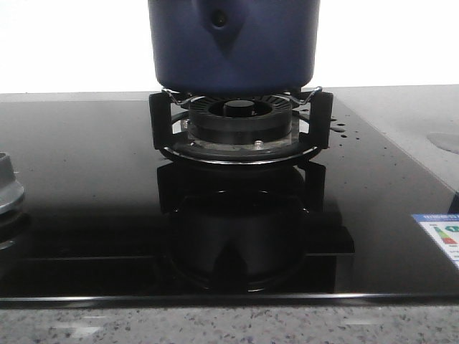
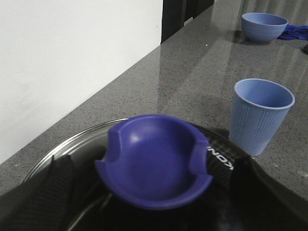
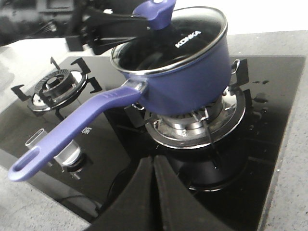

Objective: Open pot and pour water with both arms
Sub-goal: 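Grasp the purple lid knob with the left gripper and lift the lid off the pot, then move the right gripper to the light blue ribbed cup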

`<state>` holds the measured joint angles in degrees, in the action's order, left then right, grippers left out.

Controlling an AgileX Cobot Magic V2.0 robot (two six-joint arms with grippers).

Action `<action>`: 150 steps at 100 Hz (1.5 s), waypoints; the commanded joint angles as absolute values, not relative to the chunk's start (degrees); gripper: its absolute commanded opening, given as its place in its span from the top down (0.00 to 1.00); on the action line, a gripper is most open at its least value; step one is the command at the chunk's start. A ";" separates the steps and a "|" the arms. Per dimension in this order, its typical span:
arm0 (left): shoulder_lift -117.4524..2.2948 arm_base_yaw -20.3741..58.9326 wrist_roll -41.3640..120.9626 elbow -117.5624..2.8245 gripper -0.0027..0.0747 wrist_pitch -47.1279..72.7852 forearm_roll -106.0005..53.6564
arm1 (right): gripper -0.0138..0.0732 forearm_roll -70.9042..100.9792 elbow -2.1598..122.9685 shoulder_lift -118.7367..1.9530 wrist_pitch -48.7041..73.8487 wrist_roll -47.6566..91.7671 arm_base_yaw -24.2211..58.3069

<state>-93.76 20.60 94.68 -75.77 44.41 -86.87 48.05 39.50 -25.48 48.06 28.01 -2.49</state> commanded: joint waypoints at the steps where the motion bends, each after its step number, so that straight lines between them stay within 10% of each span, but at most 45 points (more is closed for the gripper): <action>1: -92.66 21.10 94.84 -78.13 0.21 45.99 -92.15 | 0.92 49.84 41.42 -26.48 45.69 29.00 -2.53; 56: -97.27 23.13 97.62 -78.99 0.23 48.53 -98.03 | 0.92 49.84 41.42 -26.48 45.77 29.00 -2.53; 96: -97.36 23.38 97.76 -78.99 0.55 48.64 -98.41 | 0.92 49.84 41.42 -26.48 46.17 29.00 -2.53; 150: -82.88 17.89 96.55 -79.08 0.56 48.76 -99.70 | 0.83 35.11 41.42 -26.48 30.41 29.00 -2.53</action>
<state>-88.19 18.67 98.05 -77.09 46.72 -94.80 38.05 39.50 -25.48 37.16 28.17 -2.49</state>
